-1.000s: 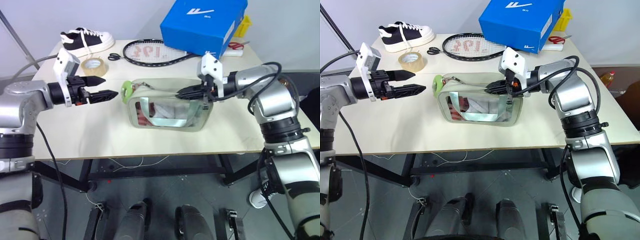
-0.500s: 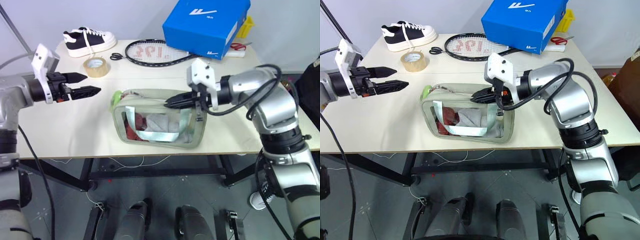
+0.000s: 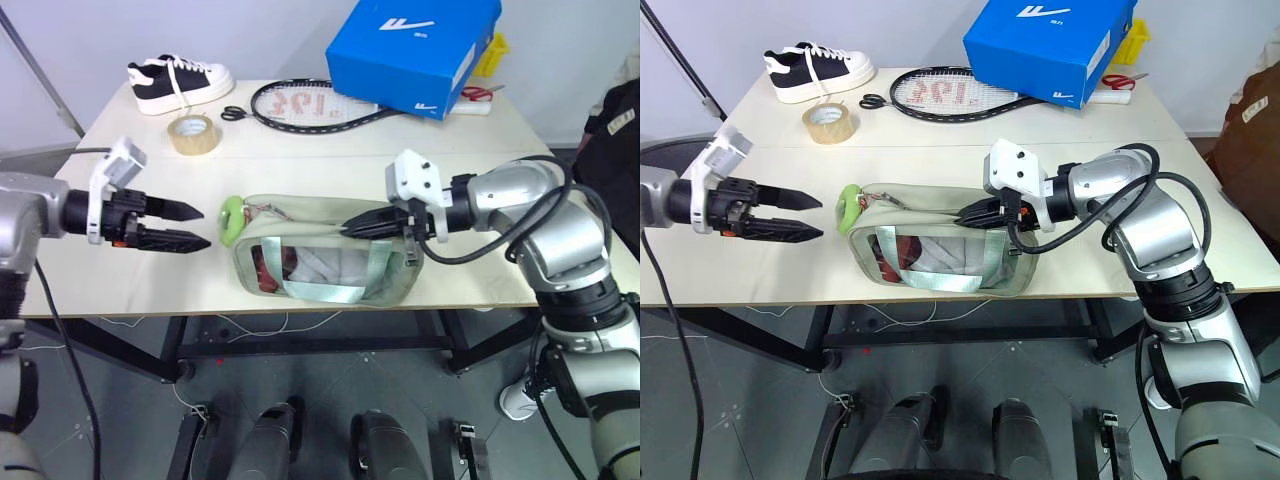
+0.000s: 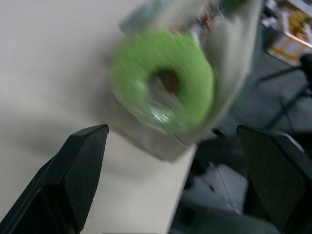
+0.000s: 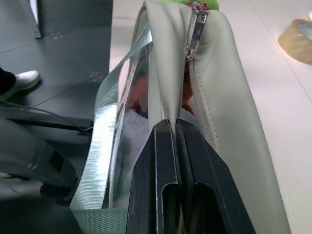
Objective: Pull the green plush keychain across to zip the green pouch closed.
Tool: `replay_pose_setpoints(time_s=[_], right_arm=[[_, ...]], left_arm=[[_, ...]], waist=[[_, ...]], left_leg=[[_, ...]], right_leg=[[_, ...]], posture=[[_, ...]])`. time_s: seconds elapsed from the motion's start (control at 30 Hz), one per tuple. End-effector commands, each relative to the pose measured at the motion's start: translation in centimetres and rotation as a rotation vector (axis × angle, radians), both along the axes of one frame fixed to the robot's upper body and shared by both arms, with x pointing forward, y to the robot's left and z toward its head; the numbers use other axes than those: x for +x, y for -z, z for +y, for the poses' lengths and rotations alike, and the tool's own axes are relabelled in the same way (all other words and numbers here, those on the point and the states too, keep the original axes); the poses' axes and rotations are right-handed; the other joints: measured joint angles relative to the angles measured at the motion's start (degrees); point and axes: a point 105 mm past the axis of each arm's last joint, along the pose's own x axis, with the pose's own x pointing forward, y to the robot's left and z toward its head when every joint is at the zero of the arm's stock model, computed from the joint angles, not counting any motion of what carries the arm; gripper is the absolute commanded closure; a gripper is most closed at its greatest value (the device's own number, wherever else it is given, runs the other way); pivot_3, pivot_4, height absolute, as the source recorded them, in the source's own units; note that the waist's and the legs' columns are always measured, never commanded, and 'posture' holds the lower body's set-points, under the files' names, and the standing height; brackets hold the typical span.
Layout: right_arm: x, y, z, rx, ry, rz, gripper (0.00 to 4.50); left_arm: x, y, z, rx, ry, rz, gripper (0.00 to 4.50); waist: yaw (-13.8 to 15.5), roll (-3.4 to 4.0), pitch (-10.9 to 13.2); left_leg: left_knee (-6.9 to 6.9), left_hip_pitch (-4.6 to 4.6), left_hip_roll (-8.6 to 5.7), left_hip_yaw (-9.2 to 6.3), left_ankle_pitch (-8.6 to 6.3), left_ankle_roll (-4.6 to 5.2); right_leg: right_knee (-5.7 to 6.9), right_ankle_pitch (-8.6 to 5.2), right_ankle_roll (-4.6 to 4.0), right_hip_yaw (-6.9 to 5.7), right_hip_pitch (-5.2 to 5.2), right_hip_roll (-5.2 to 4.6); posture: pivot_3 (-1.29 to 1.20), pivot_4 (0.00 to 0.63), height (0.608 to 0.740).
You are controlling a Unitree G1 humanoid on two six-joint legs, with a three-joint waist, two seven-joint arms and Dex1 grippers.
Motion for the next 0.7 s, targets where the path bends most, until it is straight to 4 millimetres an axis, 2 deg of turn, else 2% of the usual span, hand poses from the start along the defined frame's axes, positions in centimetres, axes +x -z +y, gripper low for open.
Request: replay_pose_setpoints(time_s=[0.03,0.2,0.47,0.57,0.6,0.67,0.7], right_arm=[[-1.0,-0.5,0.3,0.002,-0.032,-0.019,4.48],[-1.2,-0.5,0.6,0.011,-0.026,-0.011,4.48],[-1.1,-0.6,0.4,0.009,0.002,-0.011,4.48],[-1.0,-0.6,0.3,0.008,0.013,-0.013,4.5],[-0.9,-0.6,0.2,0.009,0.018,-0.013,4.5],[-0.8,-0.6,0.2,0.011,0.025,-0.013,4.5],[-0.8,-0.6,0.2,0.012,0.029,-0.014,4.5]], left_arm=[[0.7,-0.9,-1.0,0.014,0.068,-0.052,0.0],[2.7,-1.0,-2.7,-0.011,0.082,-0.121,0.0],[2.5,-0.8,-3.3,0.016,0.147,-0.126,0.0],[2.6,-1.4,-3.1,0.025,0.139,-0.146,0.82],[2.6,-1.7,-3.0,0.023,0.133,-0.152,1.26],[2.7,-2.5,-2.9,0.01,0.123,-0.165,2.45],[2.6,-2.9,-2.9,-0.003,0.117,-0.168,2.68]], waist=[[-0.1,0.0,0.0],[-0.4,0.0,0.0],[-0.5,0.0,0.0],[-0.4,0.0,0.0],[-0.4,0.0,0.0],[-0.4,0.0,0.0],[-0.5,0.0,0.0]], left_leg=[[0.01,-0.01,-0.01,0.0,-0.01,0.02],[0.01,-0.1,-0.01,0.03,0.03,0.14],[0.05,-0.32,-0.01,0.04,0.07,0.19],[0.1,-0.31,-0.01,0.03,0.06,0.19],[0.11,-0.31,-0.01,0.03,0.06,0.19],[0.11,-0.33,-0.01,0.03,0.07,0.19],[0.11,-0.33,-0.01,0.03,0.07,0.19]], right_leg=[[-0.01,0.0,0.0,0.0,0.0,-0.02],[-0.03,0.01,0.03,0.02,-0.05,-0.02],[0.06,0.12,0.21,0.02,-0.11,0.0],[0.06,0.05,0.09,0.01,-0.09,0.0],[0.06,0.03,0.06,0.01,-0.08,0.0],[0.06,0.04,0.08,0.01,-0.09,0.0],[0.06,0.05,0.1,0.0,-0.09,0.0]], posture=[[0.0,0.15,0.74],[0.0,0.15,0.74],[0.0,0.15,0.74],[0.0,0.15,0.74],[0.0,0.15,0.74],[0.0,0.15,0.74],[0.0,0.15,0.74]])
